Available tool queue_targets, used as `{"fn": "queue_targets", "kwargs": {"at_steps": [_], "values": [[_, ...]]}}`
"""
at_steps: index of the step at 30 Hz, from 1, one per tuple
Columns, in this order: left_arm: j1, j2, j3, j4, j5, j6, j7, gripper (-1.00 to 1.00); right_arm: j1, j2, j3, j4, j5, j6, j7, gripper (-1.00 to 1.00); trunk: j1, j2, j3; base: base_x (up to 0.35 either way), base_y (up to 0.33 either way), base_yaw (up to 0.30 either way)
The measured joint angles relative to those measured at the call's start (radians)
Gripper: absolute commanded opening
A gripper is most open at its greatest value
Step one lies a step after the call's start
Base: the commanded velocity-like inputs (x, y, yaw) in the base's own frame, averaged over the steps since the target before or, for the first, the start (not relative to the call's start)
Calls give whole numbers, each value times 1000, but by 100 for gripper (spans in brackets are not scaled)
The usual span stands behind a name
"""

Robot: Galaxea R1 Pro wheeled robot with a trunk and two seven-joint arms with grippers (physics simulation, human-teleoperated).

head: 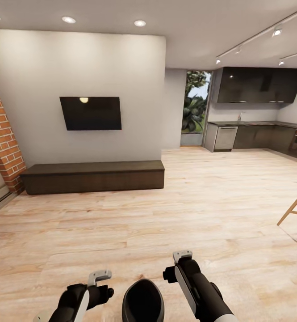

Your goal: Place each of the two pumpkins and all three candles from the living room inside a cabinet in the living room (use any cabinet), then make sure every cabinet is closed, and position the cauldron so it is next to a table in the living room.

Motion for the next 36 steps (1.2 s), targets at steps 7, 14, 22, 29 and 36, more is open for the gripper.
{"fn": "queue_targets", "kwargs": {"at_steps": [7,14,22,29,36], "values": [[0,0,-1,21,-1,-18,0,100,0,0,0,0,0,-1,0,100,27,-49,-22,0,0,0],[0,0,-2,23,-1,-21,0,100,0,0,0,0,0,-2,-1,100,54,-98,-44,0,0,0],[0,-1,-3,24,-2,-22,0,100,0,0,0,1,0,-2,-1,100,84,-154,-69,0,0,0],[0,-1,-4,24,-1,-22,0,100,0,0,0,2,0,-3,-1,100,111,-203,-91,0,0,0],[0,-1,-4,24,-2,-23,0,100,0,0,0,2,0,-11,-1,100,138,-252,-113,0,0,0]]}}
